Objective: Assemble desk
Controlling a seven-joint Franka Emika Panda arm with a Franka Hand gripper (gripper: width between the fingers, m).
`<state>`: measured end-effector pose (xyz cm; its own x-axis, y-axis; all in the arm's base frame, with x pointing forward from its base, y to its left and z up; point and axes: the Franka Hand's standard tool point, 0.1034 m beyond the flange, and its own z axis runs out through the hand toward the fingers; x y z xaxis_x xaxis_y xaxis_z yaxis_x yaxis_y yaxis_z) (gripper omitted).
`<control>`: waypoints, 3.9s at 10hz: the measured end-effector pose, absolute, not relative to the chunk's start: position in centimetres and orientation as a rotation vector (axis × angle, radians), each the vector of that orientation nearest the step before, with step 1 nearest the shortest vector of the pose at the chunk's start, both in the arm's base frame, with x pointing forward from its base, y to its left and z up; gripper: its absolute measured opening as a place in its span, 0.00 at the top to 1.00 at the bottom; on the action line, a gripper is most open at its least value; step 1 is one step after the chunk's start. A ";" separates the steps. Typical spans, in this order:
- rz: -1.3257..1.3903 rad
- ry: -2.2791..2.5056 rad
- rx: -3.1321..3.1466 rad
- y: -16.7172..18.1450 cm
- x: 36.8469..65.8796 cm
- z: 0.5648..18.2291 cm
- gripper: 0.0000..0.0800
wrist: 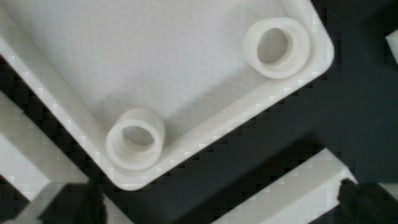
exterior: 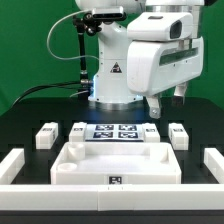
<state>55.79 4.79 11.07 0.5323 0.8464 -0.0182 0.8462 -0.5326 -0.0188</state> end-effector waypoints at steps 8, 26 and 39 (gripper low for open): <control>0.036 -2.276 -2.154 0.8 52.5 9.6 0.19; 0.031 -2.167 -2.202 -2.9 48.8 1.5 0.93; 0.041 -2.129 -2.165 3.2 51.7 1.3 0.80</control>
Offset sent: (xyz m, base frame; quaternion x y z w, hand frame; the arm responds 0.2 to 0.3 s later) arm -0.0349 -0.0270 -0.0062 -0.0213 0.0360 -0.2843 0.9578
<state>51.74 3.17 1.30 0.0189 0.9983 0.0543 0.9955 -0.0137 -0.0936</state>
